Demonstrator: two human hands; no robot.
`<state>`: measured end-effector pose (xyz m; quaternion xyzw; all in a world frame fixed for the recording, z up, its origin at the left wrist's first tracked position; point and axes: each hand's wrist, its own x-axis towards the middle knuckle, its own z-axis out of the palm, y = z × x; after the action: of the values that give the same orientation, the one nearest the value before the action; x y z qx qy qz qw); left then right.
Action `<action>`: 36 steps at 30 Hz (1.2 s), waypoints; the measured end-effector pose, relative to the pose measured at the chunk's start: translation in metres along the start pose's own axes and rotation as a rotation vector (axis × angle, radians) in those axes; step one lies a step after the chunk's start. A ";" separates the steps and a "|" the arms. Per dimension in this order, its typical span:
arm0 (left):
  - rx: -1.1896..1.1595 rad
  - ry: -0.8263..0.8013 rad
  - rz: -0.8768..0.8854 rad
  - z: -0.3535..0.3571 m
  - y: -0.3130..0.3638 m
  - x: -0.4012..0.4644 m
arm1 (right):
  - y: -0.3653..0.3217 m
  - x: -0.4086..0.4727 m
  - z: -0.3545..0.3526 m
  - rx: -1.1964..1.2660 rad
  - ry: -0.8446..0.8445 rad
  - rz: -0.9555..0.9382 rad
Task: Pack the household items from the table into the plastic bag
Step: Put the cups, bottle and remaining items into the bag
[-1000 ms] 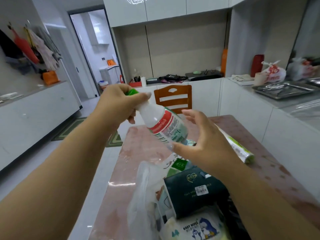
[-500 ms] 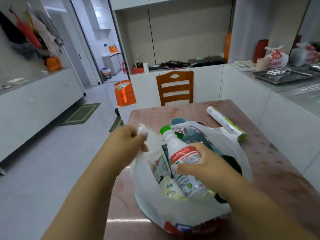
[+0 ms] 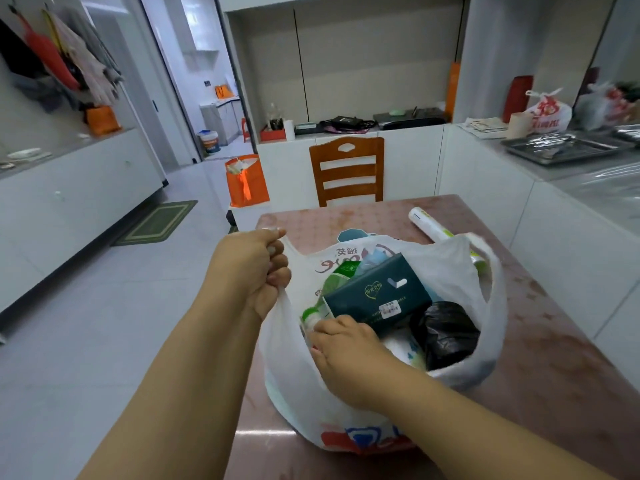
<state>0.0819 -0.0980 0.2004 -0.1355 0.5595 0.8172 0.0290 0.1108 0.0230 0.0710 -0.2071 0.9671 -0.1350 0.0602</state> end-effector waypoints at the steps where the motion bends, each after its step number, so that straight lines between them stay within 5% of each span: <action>1: 0.016 -0.001 0.004 0.002 -0.001 0.000 | 0.001 0.003 0.000 0.026 -0.046 0.027; 6: 0.111 -0.061 -0.020 -0.008 0.000 -0.002 | 0.005 0.018 -0.008 0.279 -0.073 0.044; 10: 0.184 -0.120 -0.022 -0.023 0.006 0.001 | 0.017 0.016 -0.033 0.491 0.110 -0.059; 14: 0.380 -0.185 -0.017 -0.030 0.010 0.009 | 0.036 0.040 -0.096 0.855 0.349 0.097; 18: 0.683 -0.162 -0.026 -0.030 0.021 0.025 | 0.066 0.067 -0.156 0.799 0.462 0.198; 26: 1.082 0.076 0.241 -0.024 0.049 0.112 | 0.116 0.106 -0.214 0.617 0.218 0.327; 36: 1.382 -0.473 0.096 0.058 -0.059 0.279 | 0.223 0.172 -0.134 0.221 -0.179 0.509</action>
<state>-0.1858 -0.0513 0.0957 0.1185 0.9314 0.2854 0.1922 -0.1536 0.1791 0.1244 0.0389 0.9582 -0.2013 0.1995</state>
